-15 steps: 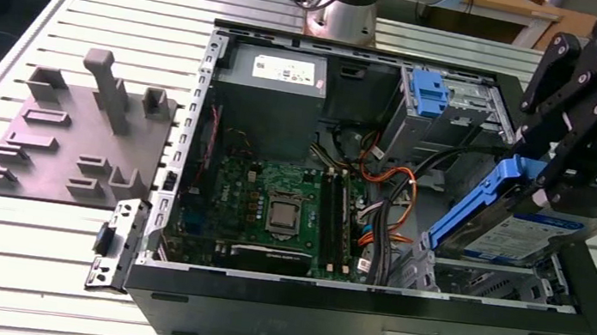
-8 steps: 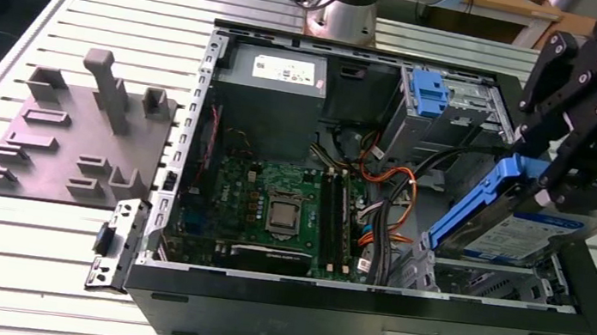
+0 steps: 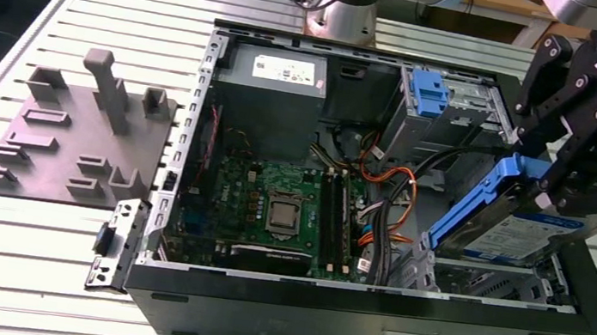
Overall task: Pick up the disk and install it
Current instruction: 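Insert the disk into the insertion slot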
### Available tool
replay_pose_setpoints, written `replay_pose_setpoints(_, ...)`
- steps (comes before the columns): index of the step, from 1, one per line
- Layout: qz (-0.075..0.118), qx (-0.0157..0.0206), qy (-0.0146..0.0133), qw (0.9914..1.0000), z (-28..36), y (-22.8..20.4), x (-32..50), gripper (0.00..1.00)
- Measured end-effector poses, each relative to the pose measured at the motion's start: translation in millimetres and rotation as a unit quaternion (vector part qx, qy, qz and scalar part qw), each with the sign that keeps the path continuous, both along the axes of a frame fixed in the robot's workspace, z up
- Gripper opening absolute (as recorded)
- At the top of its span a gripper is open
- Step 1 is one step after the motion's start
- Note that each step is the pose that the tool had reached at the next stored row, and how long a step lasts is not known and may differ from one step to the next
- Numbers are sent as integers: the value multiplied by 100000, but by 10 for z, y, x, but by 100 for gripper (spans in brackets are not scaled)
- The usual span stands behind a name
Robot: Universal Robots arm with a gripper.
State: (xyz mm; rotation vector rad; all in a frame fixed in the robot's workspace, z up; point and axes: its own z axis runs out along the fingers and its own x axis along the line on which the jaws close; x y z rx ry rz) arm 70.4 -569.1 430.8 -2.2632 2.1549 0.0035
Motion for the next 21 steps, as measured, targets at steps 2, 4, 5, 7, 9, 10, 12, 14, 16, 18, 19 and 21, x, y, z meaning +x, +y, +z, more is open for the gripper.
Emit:
replay_pose_setpoints(2, -573, -3, -14, 99998, -2, 0, -1, 44)
replay_pose_setpoints(4, -1600, 2, -17, 99987, -9, 0, -1, 44)
replay_pose_setpoints(5, -1749, -2, -17, 99985, -9, 0, 0, 44)
replay_pose_setpoints(7, -1839, -5, -17, 99983, -9, 0, 1, 44)
replay_pose_setpoints(9, -1856, 0, -17, 99983, -10, 0, 2, 44)
replay_pose_setpoints(10, -1860, 0, -17, 99983, -10, 0, 2, 45)
replay_pose_setpoints(12, -1865, -20, -17, 99983, -10, 0, 2, 51)
replay_pose_setpoints(14, -1870, -39, -18, 99982, -12, 0, 3, 57)
replay_pose_setpoints(16, -1864, -45, -20, 99983, -19, 1, 7, 57)
replay_pose_setpoints(18, -1860, -62, -20, 99983, -35, 0, 19, 57)
replay_pose_setpoints(19, -1865, -89, -18, 99983, -43, 0, 32, 57)
replay_pose_setpoints(21, -1870, -110, -19, 99982, -62, 0, 64, 57)
